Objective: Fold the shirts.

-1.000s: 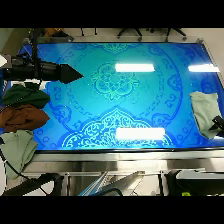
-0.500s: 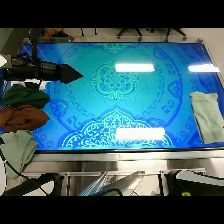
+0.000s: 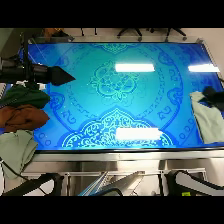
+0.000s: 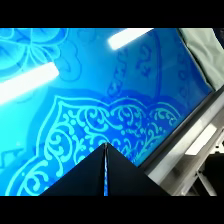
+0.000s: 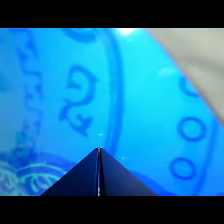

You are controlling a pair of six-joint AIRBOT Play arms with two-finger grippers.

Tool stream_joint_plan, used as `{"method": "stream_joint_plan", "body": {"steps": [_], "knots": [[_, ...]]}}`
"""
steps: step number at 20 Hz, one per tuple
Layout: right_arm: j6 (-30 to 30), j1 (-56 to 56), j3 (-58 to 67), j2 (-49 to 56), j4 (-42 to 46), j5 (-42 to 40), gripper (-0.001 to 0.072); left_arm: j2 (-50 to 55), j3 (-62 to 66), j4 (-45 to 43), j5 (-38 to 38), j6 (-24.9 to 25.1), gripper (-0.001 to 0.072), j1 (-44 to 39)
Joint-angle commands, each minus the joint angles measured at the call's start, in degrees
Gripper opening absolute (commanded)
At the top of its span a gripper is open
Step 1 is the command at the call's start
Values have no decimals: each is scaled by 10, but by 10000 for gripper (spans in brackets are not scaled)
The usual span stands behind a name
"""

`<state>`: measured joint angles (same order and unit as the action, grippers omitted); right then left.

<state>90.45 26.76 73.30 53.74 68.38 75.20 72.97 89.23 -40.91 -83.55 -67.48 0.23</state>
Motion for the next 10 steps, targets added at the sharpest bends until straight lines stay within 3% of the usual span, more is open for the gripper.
{"method": "stream_joint_plan", "body": {"steps": [1,5,10], "knots": [[-6,-201,-51,-13,-39,-35,23,-66,-94,-2,-16,-10,11,-1],[28,-391,-147,-17,-38,-114,24,-202,-308,-16,45,-11,11,-37],[28,-438,-150,-3,-65,-113,24,-290,-433,-15,75,-23,13,-51]]}}
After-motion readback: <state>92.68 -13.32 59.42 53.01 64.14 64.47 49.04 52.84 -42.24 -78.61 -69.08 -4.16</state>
